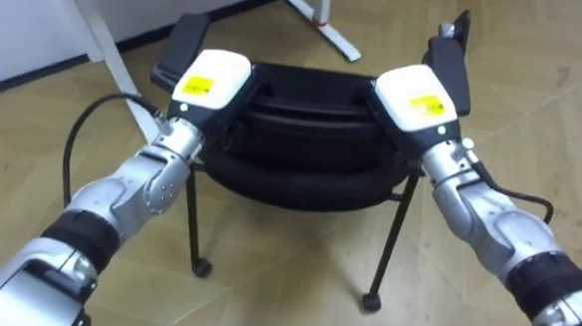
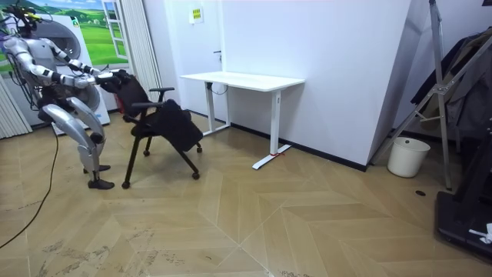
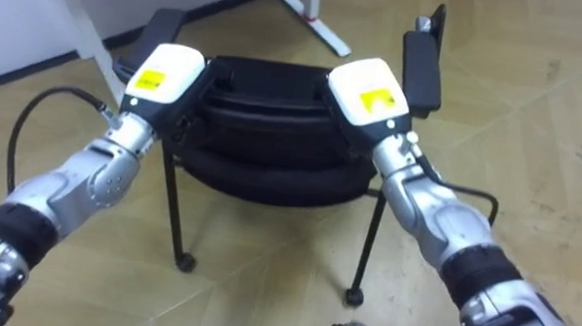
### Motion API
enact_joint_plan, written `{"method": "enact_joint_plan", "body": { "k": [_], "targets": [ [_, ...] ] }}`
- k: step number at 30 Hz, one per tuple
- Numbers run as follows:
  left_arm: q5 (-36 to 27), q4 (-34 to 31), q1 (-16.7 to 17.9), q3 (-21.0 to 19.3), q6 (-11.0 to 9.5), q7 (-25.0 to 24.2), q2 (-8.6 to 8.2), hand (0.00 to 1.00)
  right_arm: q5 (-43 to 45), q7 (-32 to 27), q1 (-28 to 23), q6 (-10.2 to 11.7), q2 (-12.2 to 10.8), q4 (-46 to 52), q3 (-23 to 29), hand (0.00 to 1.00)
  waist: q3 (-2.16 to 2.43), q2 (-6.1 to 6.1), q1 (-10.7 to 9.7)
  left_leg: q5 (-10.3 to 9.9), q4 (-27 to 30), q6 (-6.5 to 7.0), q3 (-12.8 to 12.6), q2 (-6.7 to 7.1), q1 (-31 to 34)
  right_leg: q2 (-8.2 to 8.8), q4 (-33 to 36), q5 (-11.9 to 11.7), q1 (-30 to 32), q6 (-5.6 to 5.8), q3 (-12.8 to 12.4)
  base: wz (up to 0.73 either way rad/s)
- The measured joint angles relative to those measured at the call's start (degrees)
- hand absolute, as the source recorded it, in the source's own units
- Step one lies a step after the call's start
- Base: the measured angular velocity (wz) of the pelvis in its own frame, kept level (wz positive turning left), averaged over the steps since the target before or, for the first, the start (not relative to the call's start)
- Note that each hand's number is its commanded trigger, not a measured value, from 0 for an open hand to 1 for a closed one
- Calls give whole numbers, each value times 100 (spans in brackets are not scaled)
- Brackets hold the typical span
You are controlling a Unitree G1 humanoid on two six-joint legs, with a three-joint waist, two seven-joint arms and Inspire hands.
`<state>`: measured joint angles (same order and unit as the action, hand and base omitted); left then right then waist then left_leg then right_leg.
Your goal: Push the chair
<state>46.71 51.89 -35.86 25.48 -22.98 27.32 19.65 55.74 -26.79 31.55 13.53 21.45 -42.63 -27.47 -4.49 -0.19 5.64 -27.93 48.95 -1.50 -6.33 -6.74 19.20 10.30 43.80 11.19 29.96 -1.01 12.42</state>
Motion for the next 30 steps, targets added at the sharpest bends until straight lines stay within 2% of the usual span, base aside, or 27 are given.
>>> {"method": "enact_joint_plan", "body": {
  "k": [1,3,5,6,8,9,10,11,12,13,14,15,16,17,18,19,20,21,22,23,24,25,26,27,28,29,30],
  "targets": [
    [4,-10,-13,-27,2,12,8,100,0,9,47,-1,-14,-36,0,100,9,69,85,-14,16,-167,91,-117,-22,-157,7,72,-66,-150,95,8],
    [11,-26,-27,-73,10,75,55,100,-6,82,219,6,-65,-104,1,100,1,86,157,-53,-23,-311,184,-264,-57,-277,74,236,-95,-301,229,8],
    [12,-27,-28,-121,14,125,70,100,-2,186,286,17,-83,-123,-2,100,-1,62,172,-82,-120,-391,238,-302,-155,-336,214,445,-105,-377,277,9],
    [8,-19,6,-136,15,137,70,100,1,244,306,11,-113,-129,-5,100,-20,48,223,-81,-157,-437,243,-378,-270,-412,237,562,-199,-419,289,4],
    [15,-22,47,-123,23,163,67,100,10,297,324,18,-131,-140,2,100,-24,25,240,3,162,-428,251,-472,-333,-468,391,800,-318,-471,280,11],
    [11,-11,55,-84,34,165,73,100,4,329,267,27,-132,-141,1,100,-29,17,227,238,737,-272,326,-532,-155,-569,518,957,-402,-488,198,18],
    [13,-8,121,-37,62,165,41,100,-49,363,198,50,-134,-154,1,100,-29,7,243,666,1389,-165,421,-608,48,-656,595,1096,-561,-513,151,13],
    [15,-11,162,-14,62,177,35,100,-71,369,152,78,-134,-169,1,100,-33,-3,255,946,1694,-123,466,-633,162,-666,634,1163,-647,-525,151,4],
    [15,-8,226,45,61,209,43,100,-103,382,81,131,-135,-172,1,100,-34,-9,257,1632,2246,-42,577,-657,448,-683,717,1289,-805,-557,142,0],
    [14,-3,257,64,61,223,36,100,-101,390,44,149,-135,-167,1,100,-31,-11,257,2006,2488,-12,633,-642,572,-680,760,1348,-865,-576,130,0],
    [12,5,307,102,63,251,28,100,-104,384,-40,163,-134,-157,0,100,-28,-51,251,2760,2829,-34,733,-562,807,-624,864,1466,-957,-603,116,7],
    [-1,8,314,178,85,255,22,100,-126,354,-115,167,-127,-157,1,100,-9,-140,248,3222,3030,-72,785,-431,1015,-536,969,1586,-994,-596,85,11],
    [-3,4,312,199,97,255,6,100,-148,347,-144,173,-104,-155,1,100,1,-162,228,3188,3127,-66,765,-366,1138,-506,1020,1639,-1006,-589,79,10],
    [-6,-2,289,250,145,260,-28,100,-180,337,-150,192,-60,-170,0,100,-8,-160,218,2969,3283,104,621,-293,1385,-469,1101,1728,-1065,-583,79,0],
    [-4,0,301,268,189,252,-79,100,-195,312,-164,202,-55,-232,0,100,-15,-150,218,2572,3251,114,451,-202,1552,-429,1172,1817,-1147,-565,58,-9],
    [6,-8,325,276,212,251,-105,100,-208,310,-194,203,-52,-238,7,100,-23,-128,178,2257,3004,67,307,-87,1691,-415,1232,1911,-1230,-507,27,-11],
    [7,-13,341,283,212,255,-108,100,-209,308,-200,203,-51,-235,6,100,-27,-119,162,2141,2784,47,259,-27,1732,-402,1251,1952,-1268,-484,18,-14],
    [7,-21,368,301,212,265,-103,100,-218,294,-240,207,-52,-234,-8,100,-24,-120,145,1985,2093,-6,201,66,1707,-373,1275,2044,-1311,-376,-26,-18],
    [6,-35,374,359,211,342,-70,100,-213,239,-238,215,-41,-220,-20,100,-34,-94,86,1903,1223,-57,212,128,1622,-325,1297,2113,-1346,-273,-50,-18],
    [4,-42,373,384,211,377,-71,100,-213,197,-224,215,-15,-197,-35,100,-28,-66,58,1895,776,-63,227,142,1563,-317,1297,2131,-1354,-234,-65,-16],
    [5,-84,362,396,211,387,-81,100,-209,127,-233,220,59,-153,-48,100,-18,-23,15,1887,40,-59,258,146,1398,-299,1300,2161,-1364,-141,-124,-10],
    [6,-107,361,407,217,384,-89,100,-179,87,-244,208,66,-152,-42,100,-3,-15,-61,1870,-169,60,181,166,1303,-229,1299,2200,-1409,-11,-171,-9],
    [6,-113,362,422,239,377,-95,100,-177,70,-259,195,60,-159,-41,100,19,24,-100,1804,-180,144,92,188,1278,-185,1281,2207,-1416,71,-220,-9],
    [5,-130,362,425,288,365,-126,100,-163,32,-276,189,71,-160,-30,100,65,-6,-161,1718,-251,278,-46,272,1212,-101,1182,2173,-1439,228,-301,-14],
    [3,-131,370,420,304,351,-156,100,-116,-20,-309,176,63,-162,3,100,69,16,-211,1672,-365,354,-128,320,1124,-39,969,2101,-1532,342,-326,-18],
    [5,-138,371,420,306,338,-168,100,-104,-45,-326,172,68,-162,14,100,82,15,-217,1664,-422,368,-161,354,1092,-23,877,2066,-1552,386,-377,-25],
    [10,-165,378,420,320,314,-177,100,-92,-98,-352,165,75,-164,14,100,89,-11,-221,1640,-557,406,-226,444,998,63,677,2019,-1623,441,-445,-31]
  ]
}}
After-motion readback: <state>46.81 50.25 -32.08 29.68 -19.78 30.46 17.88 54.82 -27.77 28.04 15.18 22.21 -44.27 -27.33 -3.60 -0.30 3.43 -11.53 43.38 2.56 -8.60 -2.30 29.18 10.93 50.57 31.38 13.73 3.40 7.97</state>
